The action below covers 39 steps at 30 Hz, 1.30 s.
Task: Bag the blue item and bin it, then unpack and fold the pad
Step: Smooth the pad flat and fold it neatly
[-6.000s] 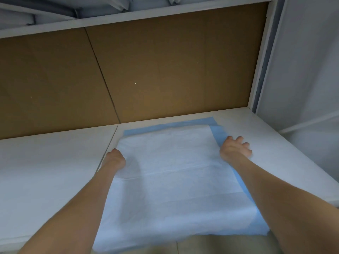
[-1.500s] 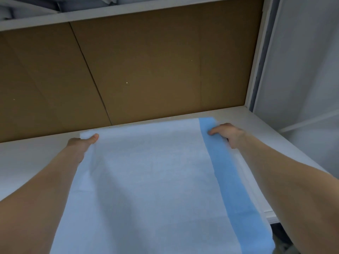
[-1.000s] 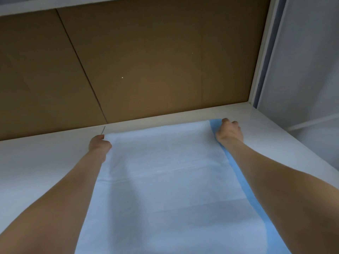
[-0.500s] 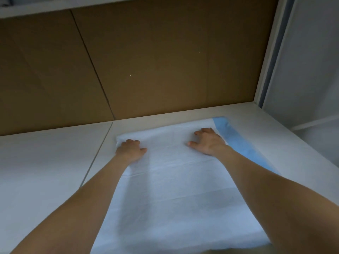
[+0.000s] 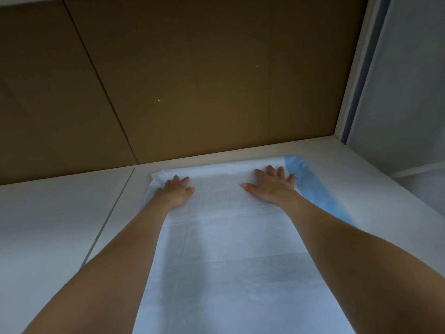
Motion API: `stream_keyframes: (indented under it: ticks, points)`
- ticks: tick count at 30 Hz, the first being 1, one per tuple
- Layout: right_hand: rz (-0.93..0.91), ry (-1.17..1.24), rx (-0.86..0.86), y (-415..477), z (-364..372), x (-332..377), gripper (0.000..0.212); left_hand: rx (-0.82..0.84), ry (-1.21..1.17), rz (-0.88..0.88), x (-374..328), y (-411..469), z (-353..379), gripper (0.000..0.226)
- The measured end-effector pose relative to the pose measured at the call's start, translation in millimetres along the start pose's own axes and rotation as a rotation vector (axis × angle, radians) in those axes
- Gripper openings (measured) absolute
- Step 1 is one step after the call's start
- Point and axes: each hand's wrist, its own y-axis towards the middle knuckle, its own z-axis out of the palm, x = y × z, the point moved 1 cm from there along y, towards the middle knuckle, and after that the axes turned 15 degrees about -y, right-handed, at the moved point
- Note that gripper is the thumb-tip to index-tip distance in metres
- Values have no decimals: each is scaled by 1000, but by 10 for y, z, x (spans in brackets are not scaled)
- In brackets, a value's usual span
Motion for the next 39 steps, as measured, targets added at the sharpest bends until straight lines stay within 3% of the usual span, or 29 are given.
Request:
stream_keyframes:
  ticks: [6, 10, 19, 26, 39]
  points:
    - [-15, -11, 0, 260, -1, -75, 77, -33, 48, 20, -43, 179, 12, 56]
    - [62, -84, -23, 285, -29, 9, 69, -157, 209, 1, 94, 90, -41, 58]
    - [72, -38, -1, 188, -13, 7, 75, -133, 207, -68, 110, -81, -20, 65]
    - [31, -23, 27, -287, 15, -20, 69, -40, 31, -21, -11, -556, 140, 65]
    - [26, 19, 100, -1336, 61, -293, 63, -14, 110, -25, 239, -1695, 287, 64]
